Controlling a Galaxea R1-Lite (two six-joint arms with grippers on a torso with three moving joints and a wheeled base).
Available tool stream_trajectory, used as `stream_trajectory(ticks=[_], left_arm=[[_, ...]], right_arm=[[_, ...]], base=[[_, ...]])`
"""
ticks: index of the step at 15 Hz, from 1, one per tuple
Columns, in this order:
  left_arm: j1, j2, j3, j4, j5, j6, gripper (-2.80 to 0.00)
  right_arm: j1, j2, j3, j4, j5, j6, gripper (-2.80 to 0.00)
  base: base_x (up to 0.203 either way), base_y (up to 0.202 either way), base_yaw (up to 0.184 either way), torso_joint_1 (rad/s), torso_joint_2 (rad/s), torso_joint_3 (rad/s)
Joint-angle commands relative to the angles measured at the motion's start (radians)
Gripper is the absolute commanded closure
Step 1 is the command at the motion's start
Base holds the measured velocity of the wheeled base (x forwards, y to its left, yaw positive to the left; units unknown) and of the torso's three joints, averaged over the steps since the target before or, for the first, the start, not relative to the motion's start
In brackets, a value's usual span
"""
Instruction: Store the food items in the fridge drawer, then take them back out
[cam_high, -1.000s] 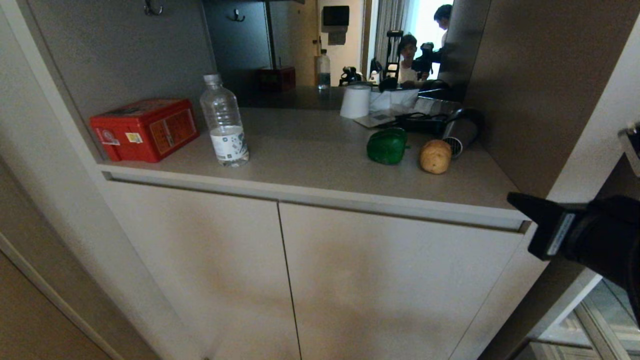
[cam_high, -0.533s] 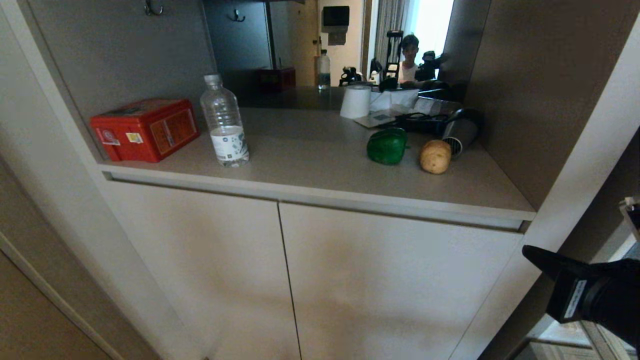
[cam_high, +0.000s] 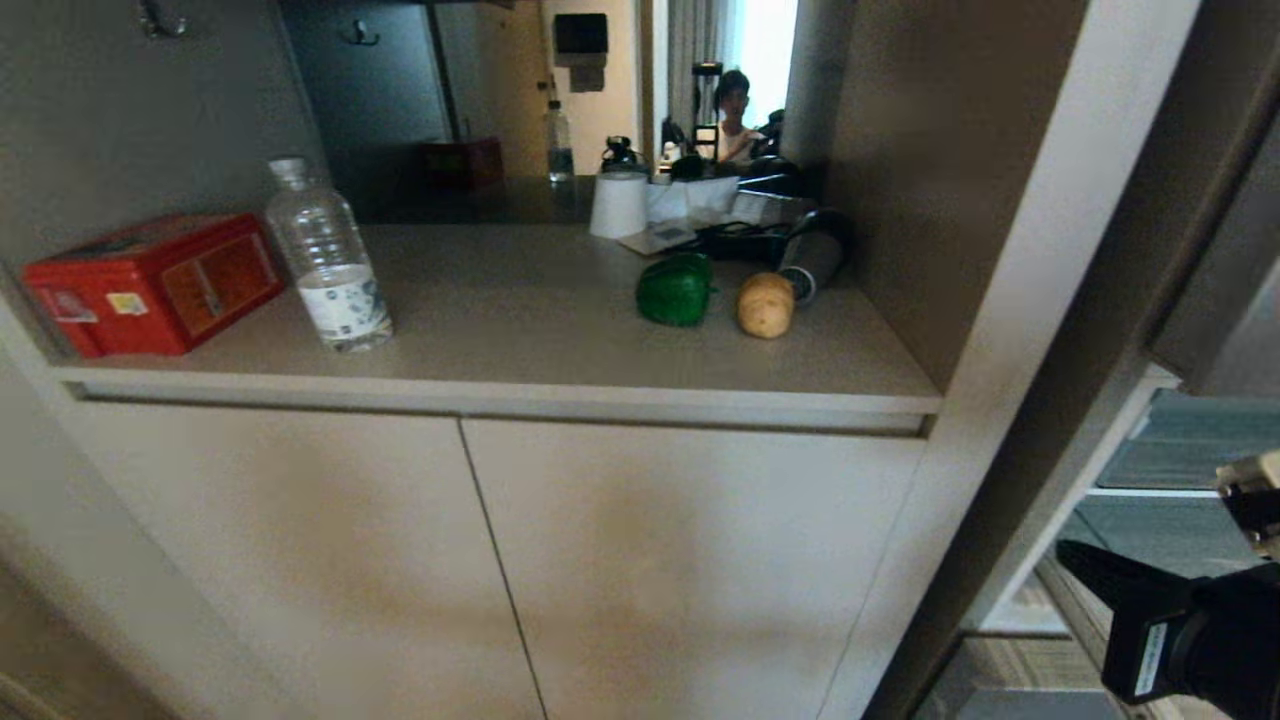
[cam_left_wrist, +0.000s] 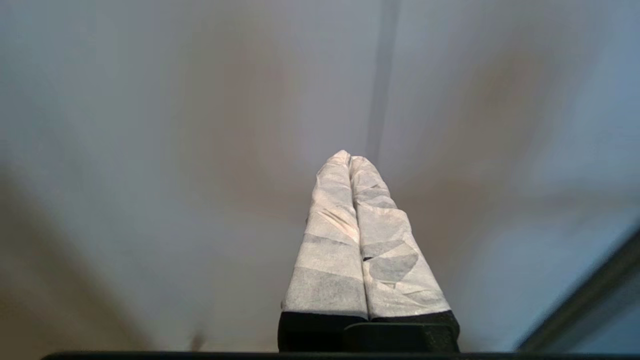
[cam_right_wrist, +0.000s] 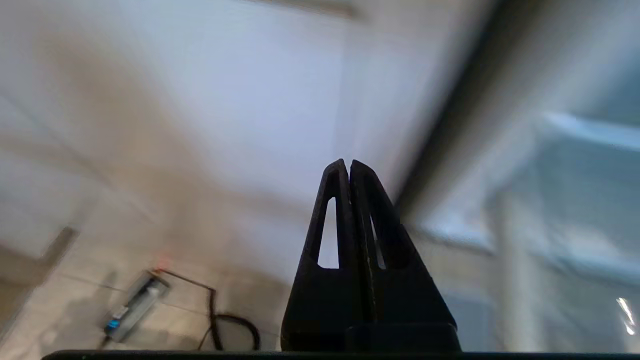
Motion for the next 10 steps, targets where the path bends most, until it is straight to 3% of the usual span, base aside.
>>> stream_trajectory(ticks=[1, 10], left_arm=[[0.000, 0.001, 0.011, -0.001, 0.000, 0.000, 0.00], [0.000, 0.001, 0.011, -0.001, 0.000, 0.000, 0.00]], right_arm=[[0.000, 0.002, 0.012, -0.004, -0.002, 0.005, 0.00], [0.033, -0.090, 0.052, 0.002, -0.015, -0.004, 0.00]], base=[[-0.002, 0.008, -0.177, 0.002, 0.00, 0.005], [-0.001, 0.008, -0.172, 0.003, 0.00, 0.004]])
